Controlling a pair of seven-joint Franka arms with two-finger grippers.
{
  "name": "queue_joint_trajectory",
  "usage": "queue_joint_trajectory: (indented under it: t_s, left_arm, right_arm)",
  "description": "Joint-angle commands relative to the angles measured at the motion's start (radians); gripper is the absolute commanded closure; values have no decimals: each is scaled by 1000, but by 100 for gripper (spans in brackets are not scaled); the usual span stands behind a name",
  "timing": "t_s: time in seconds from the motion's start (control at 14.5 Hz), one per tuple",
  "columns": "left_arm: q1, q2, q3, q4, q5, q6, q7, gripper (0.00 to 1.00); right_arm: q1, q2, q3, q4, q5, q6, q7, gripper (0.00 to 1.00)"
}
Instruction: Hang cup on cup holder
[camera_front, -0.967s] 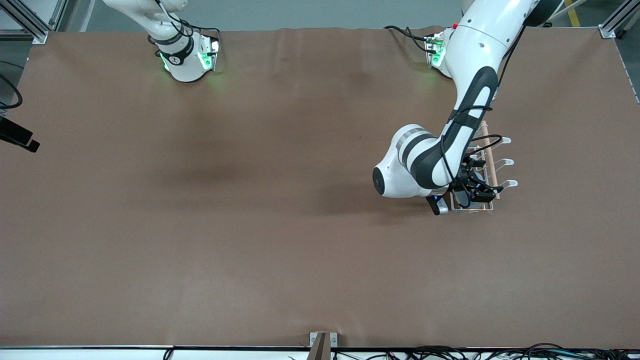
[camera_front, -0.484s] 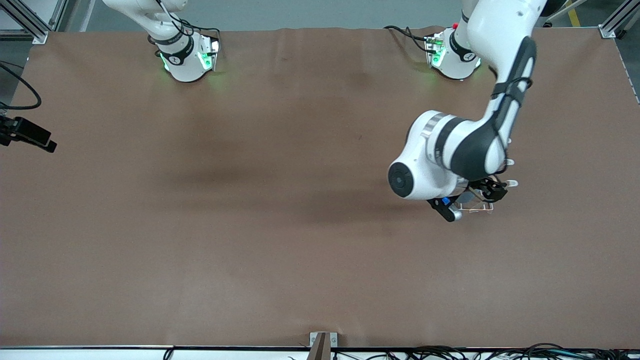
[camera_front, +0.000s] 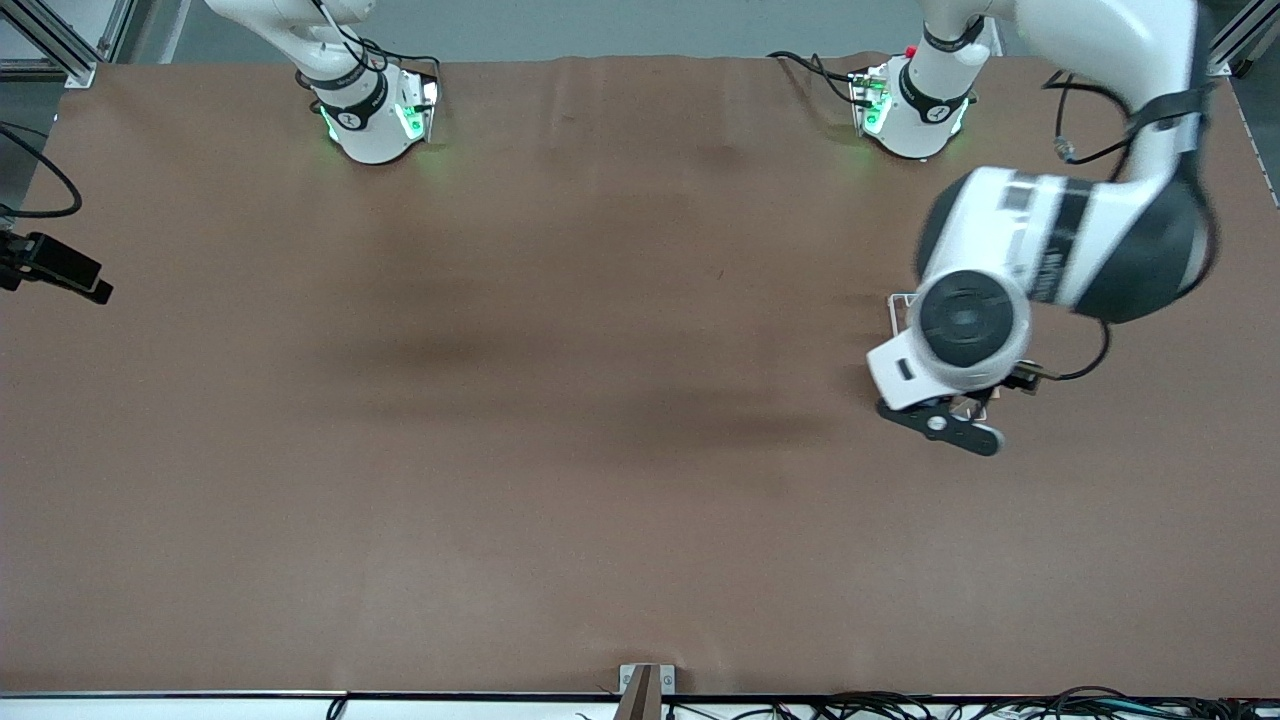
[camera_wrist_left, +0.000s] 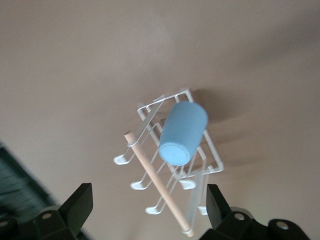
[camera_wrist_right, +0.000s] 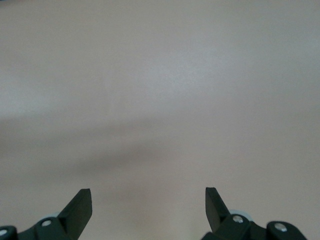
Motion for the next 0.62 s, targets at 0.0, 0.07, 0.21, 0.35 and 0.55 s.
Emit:
queue_joint_trajectory:
  t_s: [0.0,0.07,0.21,0.35,0.55]
  left_arm:
    - [60,-89,-14,-15,-102,31,-17,0]
    - [69,-115,-14,-15,-116,42,-20,0]
    - [74,-149,-2,-15,-115,78,-6,0]
    - [94,-180,21,-13,-115,85,-4,0]
    - [103,-238,23,-15,-127,83,-14,0]
  right_arm:
    - [2,-31,0,-33,-5,4,-6,0]
    - [2,-31,0,-33,-5,2,-6,0]
    - [2,-32,0,-33,-5,1,-6,0]
    - [3,-43,0,-33,-5,-11,-8,0]
    - [17,-75,0,-36,-5,-56,-8,0]
